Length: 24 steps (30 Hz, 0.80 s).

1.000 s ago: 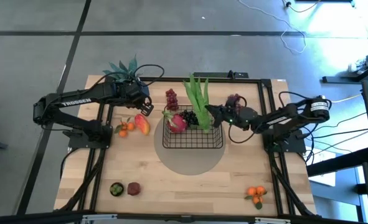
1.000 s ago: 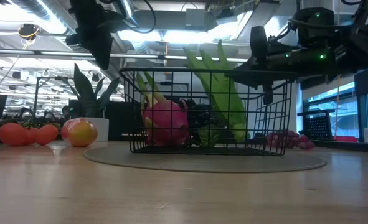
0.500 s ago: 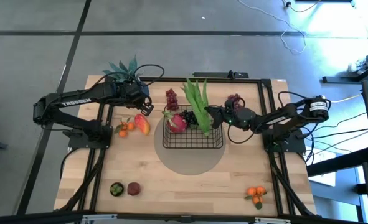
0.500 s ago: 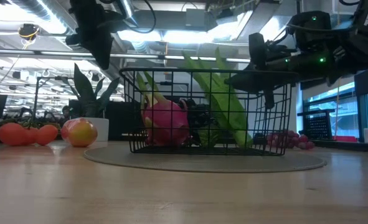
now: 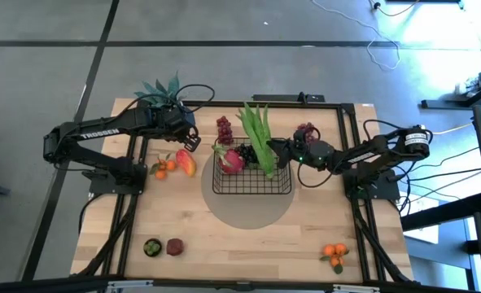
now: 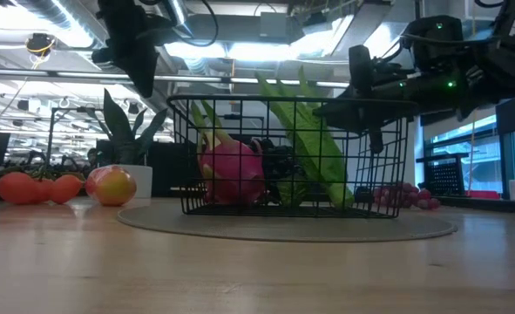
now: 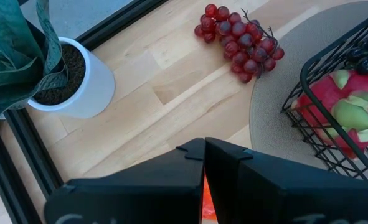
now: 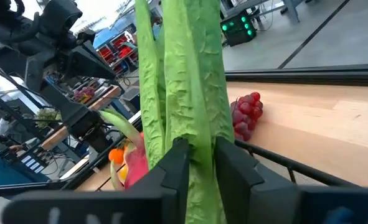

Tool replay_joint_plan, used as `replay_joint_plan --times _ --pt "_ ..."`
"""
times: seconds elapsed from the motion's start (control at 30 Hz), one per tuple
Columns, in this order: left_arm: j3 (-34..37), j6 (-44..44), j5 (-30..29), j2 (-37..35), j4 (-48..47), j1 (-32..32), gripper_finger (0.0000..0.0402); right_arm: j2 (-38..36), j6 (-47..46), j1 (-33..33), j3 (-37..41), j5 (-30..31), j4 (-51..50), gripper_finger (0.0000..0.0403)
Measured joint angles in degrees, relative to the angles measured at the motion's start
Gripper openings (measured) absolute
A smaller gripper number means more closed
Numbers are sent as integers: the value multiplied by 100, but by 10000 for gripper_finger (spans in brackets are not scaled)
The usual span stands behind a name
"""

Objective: Build produce basket
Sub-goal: Put the green leaf lettuce into the black wire basket, then put the red apple into the black wire basket

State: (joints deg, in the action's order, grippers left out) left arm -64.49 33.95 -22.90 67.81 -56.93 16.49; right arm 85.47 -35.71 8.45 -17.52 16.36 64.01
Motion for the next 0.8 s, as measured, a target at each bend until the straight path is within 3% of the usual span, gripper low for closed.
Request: replay_joint_plan --times 0.17,0.5,0.8 --pt "0 -2 0 0 -2 0 0 0 291 0 0 4 105 87" --pt "0 -4 2 0 -107 0 0 -95 1612 0 2 8 522 89" --pt "2 22 13 -149 -155 -1 0 -888 2149 0 2 52 522 90"
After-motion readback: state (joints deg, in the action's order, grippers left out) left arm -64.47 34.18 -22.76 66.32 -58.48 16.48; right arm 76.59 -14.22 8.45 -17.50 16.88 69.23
